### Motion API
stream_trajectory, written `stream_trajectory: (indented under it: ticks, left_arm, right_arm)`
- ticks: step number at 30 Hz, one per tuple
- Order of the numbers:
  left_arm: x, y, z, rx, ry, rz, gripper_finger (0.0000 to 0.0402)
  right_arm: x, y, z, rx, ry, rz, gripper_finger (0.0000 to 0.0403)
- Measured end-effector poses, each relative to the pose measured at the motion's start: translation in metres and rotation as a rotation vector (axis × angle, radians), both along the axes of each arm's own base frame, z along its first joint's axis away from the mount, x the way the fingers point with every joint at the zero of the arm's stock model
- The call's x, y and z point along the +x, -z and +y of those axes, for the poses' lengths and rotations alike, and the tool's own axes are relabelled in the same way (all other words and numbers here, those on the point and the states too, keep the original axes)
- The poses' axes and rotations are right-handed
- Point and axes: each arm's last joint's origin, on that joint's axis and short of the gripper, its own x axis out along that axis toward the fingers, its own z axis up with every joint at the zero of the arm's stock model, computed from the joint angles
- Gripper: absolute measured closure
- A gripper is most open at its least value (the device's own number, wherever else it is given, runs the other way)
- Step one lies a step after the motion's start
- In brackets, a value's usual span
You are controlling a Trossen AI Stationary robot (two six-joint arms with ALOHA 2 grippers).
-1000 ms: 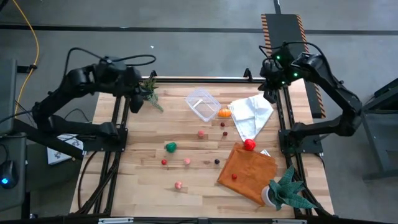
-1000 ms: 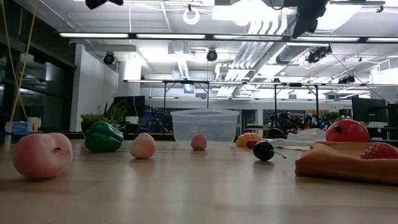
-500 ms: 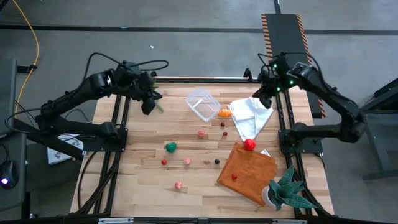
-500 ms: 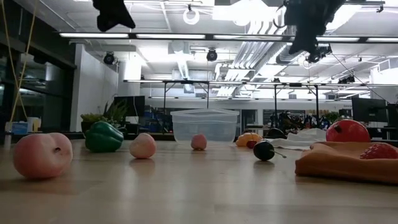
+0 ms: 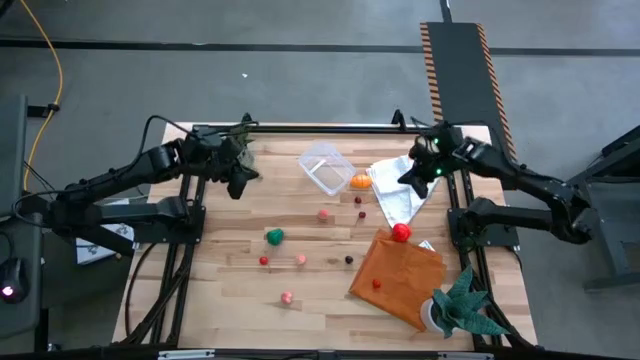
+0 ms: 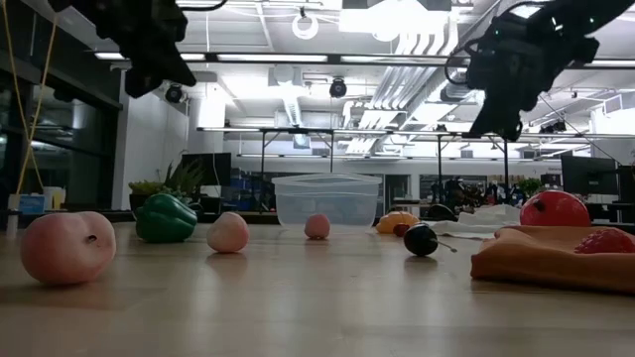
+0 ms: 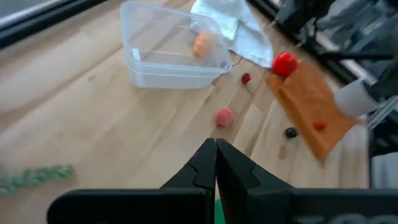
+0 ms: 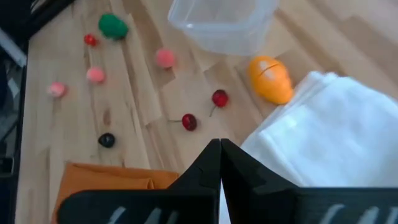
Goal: Pick and placing Produce into tupperware
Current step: Put the brown croissant into the transparent bin
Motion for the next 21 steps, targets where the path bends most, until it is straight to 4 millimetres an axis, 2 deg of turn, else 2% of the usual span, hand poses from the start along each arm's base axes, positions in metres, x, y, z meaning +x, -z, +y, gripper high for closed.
stream_trajectory:
  ticks: [4, 9, 13, 17, 21]
  left_arm:
    - [-0.004, -0.003, -0.003, -0.001, -0.002, -0.043, 0.0401]
    - [-0.008, -0.007, -0.006, 0.012, -0.007, -0.072, 0.0401]
    - [-0.009, -0.007, -0.006, -0.006, -0.019, -0.078, 0.0401]
    - [-0.009, -0.007, -0.006, -0.031, -0.037, -0.085, 0.0401]
    - [-0.008, -0.007, -0.007, -0.065, -0.034, -0.098, 0.0401]
  right_arm:
    - [0.010, 0.012, 0.007, -0.022, -0.071, -0.020, 0.0367]
    - [0.022, 0.016, 0.011, -0.072, -0.121, -0.019, 0.0284]
    - [0.030, 0.017, 0.010, -0.161, -0.086, 0.002, 0.0232]
    - [0.032, 0.017, 0.008, -0.284, -0.050, 0.043, 0.0206]
    - [0.032, 0.017, 0.008, -0.329, -0.085, 0.048, 0.0185]
